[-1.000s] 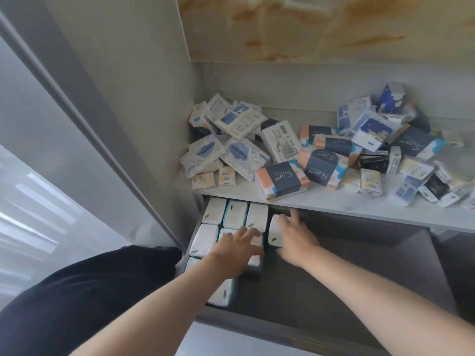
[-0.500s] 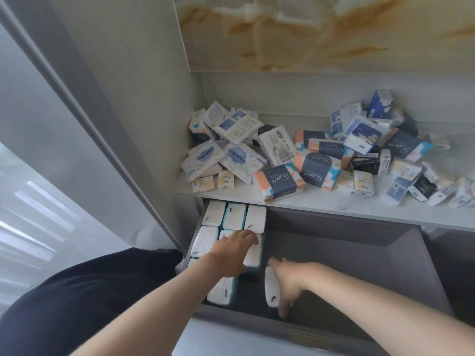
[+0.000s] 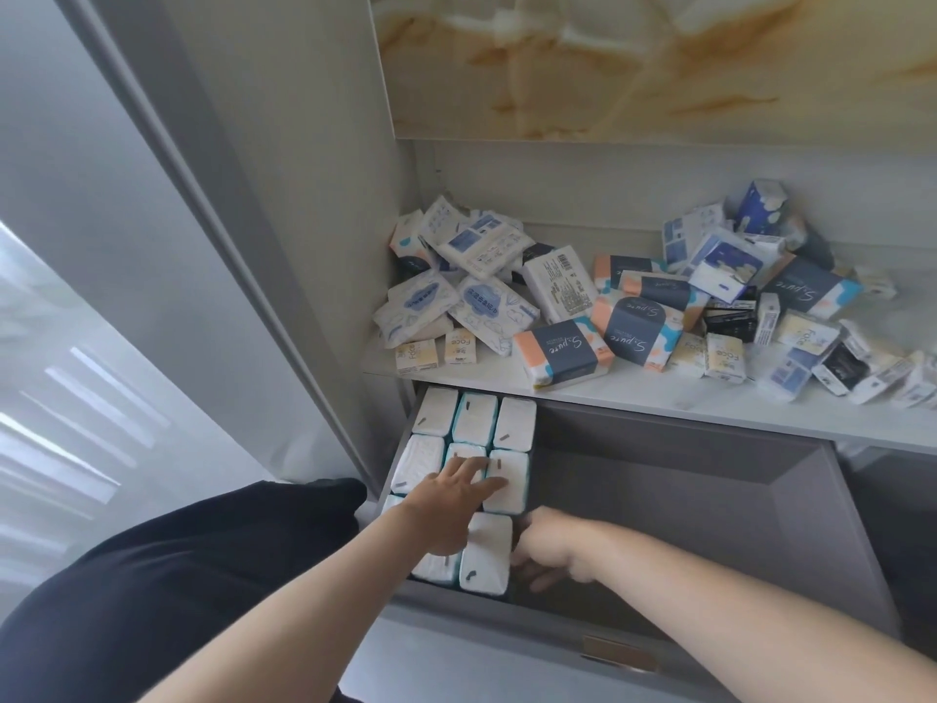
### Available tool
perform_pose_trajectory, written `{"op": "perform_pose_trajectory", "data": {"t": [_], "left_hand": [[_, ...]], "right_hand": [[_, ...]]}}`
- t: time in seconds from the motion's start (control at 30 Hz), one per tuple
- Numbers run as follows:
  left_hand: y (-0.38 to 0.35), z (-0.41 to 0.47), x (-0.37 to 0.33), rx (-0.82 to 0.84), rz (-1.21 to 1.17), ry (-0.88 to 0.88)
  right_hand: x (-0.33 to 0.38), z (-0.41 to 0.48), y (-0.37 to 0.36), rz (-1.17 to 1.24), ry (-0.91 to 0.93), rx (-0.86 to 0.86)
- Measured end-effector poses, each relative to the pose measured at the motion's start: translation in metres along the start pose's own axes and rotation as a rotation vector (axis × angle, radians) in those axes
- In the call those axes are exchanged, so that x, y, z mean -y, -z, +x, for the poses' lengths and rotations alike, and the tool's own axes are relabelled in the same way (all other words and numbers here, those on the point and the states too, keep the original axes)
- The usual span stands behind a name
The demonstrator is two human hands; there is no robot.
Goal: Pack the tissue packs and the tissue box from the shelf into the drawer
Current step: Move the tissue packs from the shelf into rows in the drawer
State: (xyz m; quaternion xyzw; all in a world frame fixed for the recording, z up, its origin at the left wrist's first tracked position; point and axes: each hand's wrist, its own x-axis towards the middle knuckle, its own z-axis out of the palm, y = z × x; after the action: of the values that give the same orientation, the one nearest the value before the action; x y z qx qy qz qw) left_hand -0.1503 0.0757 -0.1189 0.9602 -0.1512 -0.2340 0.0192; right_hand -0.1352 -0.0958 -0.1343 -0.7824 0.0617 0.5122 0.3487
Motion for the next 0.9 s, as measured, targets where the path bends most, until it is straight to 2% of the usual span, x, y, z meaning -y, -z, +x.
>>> {"op": "perform_pose_trajectory", "data": {"t": [0.1,0.23,0.33,0.43,0.5,0.6,0.77,0.83,0.9], "left_hand": [[0.001,-0.001,-0.001,0.004,-0.048,-0.021],[-0.002,0.004,0.000,0.042,0.098,-0.021],[0.003,0.012,0.001,0.056,0.140,-0.014],[0.022,0.020,-0.002,0.098,0.103,0.003],[0.042,0.027,-0.005,0.063,0.010,0.033],[0.080,0.041,-0.018,-0.145,-0.133,0.055],[0.120,0.070,-0.034,-0.586,-0.301,0.054],[0.124,0.085,-0.034,-0.628,-0.277,0.072],[0.125,0.098,-0.031,-0.572,-0.266,0.119]], "right_hand": [[0.004,-0.003,0.003,0.044,-0.012,0.019],[0.005,0.003,0.011,0.164,-0.013,-0.072],[0.008,0.000,0.009,0.249,0.041,-0.015],[0.014,-0.008,0.019,0.020,0.050,-0.019],[0.024,-0.015,0.035,-0.209,0.058,-0.056],[0.041,-0.023,0.073,-0.490,0.204,-0.289],[0.059,-0.032,0.141,-0.513,0.491,-0.715],[0.061,-0.031,0.163,-0.566,0.551,-0.848],[0.060,-0.025,0.179,-0.557,0.527,-0.900]]}}
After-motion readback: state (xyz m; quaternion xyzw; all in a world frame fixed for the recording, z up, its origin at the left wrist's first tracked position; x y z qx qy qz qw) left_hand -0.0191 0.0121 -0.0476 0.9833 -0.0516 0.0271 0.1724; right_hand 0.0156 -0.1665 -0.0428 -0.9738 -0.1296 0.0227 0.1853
